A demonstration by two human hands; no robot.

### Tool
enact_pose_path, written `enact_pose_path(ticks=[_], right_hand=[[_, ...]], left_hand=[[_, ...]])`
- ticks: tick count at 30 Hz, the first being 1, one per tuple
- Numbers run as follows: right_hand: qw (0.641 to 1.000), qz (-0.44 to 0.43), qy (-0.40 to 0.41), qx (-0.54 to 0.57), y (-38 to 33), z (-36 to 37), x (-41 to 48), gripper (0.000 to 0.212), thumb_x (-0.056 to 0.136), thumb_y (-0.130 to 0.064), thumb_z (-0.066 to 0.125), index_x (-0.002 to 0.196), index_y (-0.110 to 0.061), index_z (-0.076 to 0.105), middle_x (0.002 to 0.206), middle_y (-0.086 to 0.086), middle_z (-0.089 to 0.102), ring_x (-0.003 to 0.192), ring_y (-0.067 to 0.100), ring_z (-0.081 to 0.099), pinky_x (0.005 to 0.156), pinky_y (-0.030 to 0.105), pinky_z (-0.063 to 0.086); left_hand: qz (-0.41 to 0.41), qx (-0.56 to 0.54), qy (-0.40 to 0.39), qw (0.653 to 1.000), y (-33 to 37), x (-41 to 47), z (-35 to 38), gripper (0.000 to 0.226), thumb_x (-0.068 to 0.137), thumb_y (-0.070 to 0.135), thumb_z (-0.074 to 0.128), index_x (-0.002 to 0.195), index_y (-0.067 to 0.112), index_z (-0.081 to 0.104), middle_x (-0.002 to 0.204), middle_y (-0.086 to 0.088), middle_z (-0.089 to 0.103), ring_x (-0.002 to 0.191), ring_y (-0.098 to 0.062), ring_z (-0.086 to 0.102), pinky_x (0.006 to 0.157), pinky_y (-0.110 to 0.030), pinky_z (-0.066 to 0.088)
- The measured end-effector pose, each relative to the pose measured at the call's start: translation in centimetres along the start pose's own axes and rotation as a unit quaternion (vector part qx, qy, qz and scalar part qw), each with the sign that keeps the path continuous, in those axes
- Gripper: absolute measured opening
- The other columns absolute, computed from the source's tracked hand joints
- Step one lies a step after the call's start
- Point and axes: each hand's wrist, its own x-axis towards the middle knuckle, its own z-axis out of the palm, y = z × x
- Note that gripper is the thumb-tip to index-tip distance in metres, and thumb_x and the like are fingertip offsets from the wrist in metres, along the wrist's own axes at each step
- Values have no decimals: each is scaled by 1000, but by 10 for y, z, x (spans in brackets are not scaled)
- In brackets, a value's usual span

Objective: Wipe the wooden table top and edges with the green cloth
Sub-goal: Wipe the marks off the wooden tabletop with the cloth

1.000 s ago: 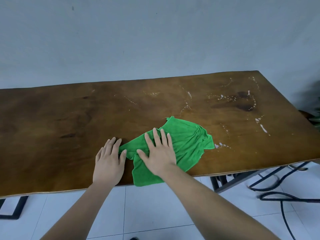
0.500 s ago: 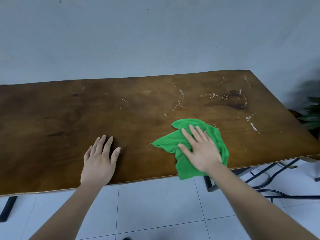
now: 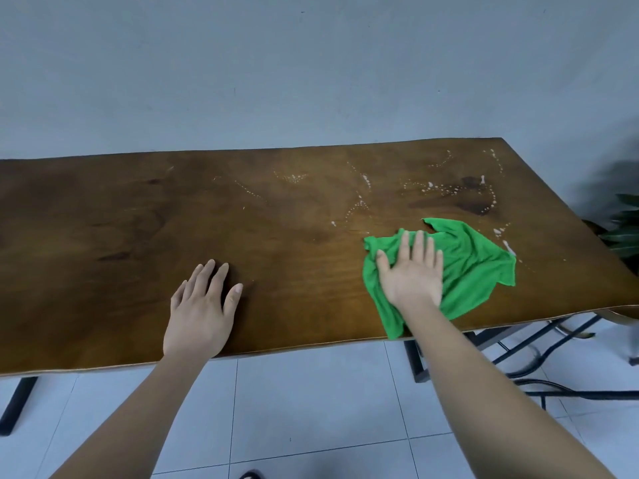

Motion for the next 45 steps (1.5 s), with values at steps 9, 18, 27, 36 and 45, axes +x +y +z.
enact_pose_path(ticks=[9,18,27,36,45], right_hand=[[977,-209,-39,12,-171,24,-63,89,108,-73,-2,177,-18,-11,183,13,-20,171,37,-19,137,60,-7],[892,-449,-58,10,-130,14,-14,74,114,-72,13,178,-36,11,187,-8,1,173,14,-4,140,44,-2],[962,-271,-12,-17,8,-21,106,76,107,-81,1,175,-48,5,185,-5,-7,173,20,-4,140,47,-2],[1000,-16,7,8,-37,-11,132,81,110,-68,4,179,-27,-3,187,12,-8,173,33,-5,139,54,-1],[973,-227,-28,-16,-215,15,42,86,106,-74,-7,176,-24,-14,182,17,-20,171,38,-16,138,59,-4]], left_hand=[[-3,-6,11,1000,-2,0,4,80,108,73,2,171,34,32,181,5,24,170,-16,10,136,-46,12],[-5,-3,10,1000,-2,1,4,80,108,73,0,172,35,31,182,8,23,170,-13,9,137,-46,13],[-15,7,-9,1000,-1,3,3,83,104,78,-1,173,38,23,183,10,16,170,-14,6,137,-44,7],[-9,4,-28,1000,-6,9,1,85,101,82,1,173,40,22,183,11,13,170,-16,6,136,-47,10],[-8,-31,-19,999,-32,41,-18,65,112,65,28,171,38,32,181,11,22,169,-16,13,134,-47,17]])
